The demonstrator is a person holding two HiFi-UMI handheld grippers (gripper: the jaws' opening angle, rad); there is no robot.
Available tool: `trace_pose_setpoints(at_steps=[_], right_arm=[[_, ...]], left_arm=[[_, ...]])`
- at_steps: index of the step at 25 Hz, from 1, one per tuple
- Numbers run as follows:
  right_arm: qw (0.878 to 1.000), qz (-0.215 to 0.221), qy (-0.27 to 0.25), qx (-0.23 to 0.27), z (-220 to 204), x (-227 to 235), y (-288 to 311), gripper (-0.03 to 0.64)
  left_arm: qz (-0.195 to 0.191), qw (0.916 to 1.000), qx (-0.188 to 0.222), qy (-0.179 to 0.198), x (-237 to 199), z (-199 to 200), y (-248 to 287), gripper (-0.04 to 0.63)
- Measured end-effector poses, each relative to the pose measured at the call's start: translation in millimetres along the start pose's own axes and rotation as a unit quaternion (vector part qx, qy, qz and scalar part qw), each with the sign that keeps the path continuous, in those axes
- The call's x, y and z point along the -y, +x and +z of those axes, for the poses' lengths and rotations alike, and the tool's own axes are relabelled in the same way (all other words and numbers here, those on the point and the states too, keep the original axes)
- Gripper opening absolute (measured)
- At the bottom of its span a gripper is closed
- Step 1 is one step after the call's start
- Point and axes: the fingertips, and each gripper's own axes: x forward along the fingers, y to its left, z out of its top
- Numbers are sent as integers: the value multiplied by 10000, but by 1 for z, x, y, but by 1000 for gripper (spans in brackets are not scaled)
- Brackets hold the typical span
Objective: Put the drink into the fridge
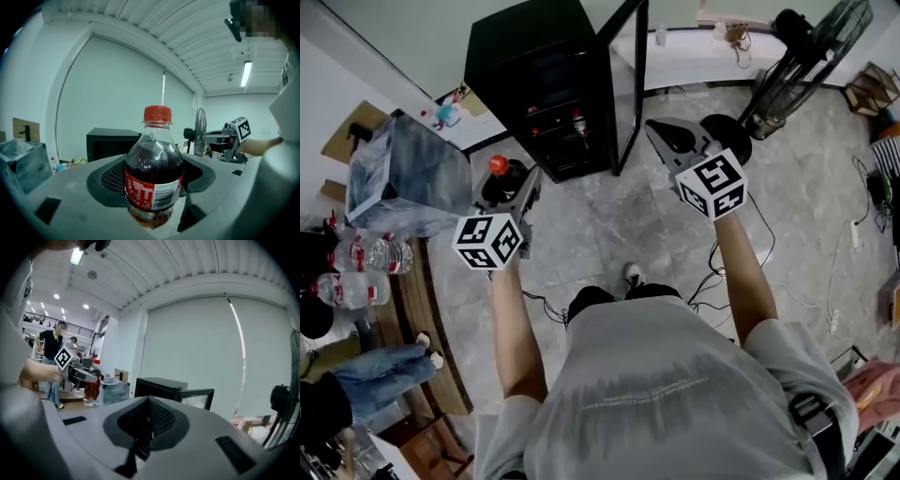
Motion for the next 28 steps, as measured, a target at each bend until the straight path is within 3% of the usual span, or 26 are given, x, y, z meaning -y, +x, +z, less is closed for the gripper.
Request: trace_pose_setpoints(at_steps=[8,17,24,28], right_arm=[[9997,103,146,-180,-25,25,61,0],[9979,-400,205,-466,-90,72,146,0],[9967,-536,220,-569,-170,89,194,0],[9963,-537,117,-659,-257,71,222,0]], left_arm=[[-27,9997,-171,-167,-46,-19,57,306],[-374,9993,-98,13,-123,-67,149,306],[-462,9988,-190,-11,-163,-144,211,306],[-504,9987,-88,-16,-184,-226,234,307]])
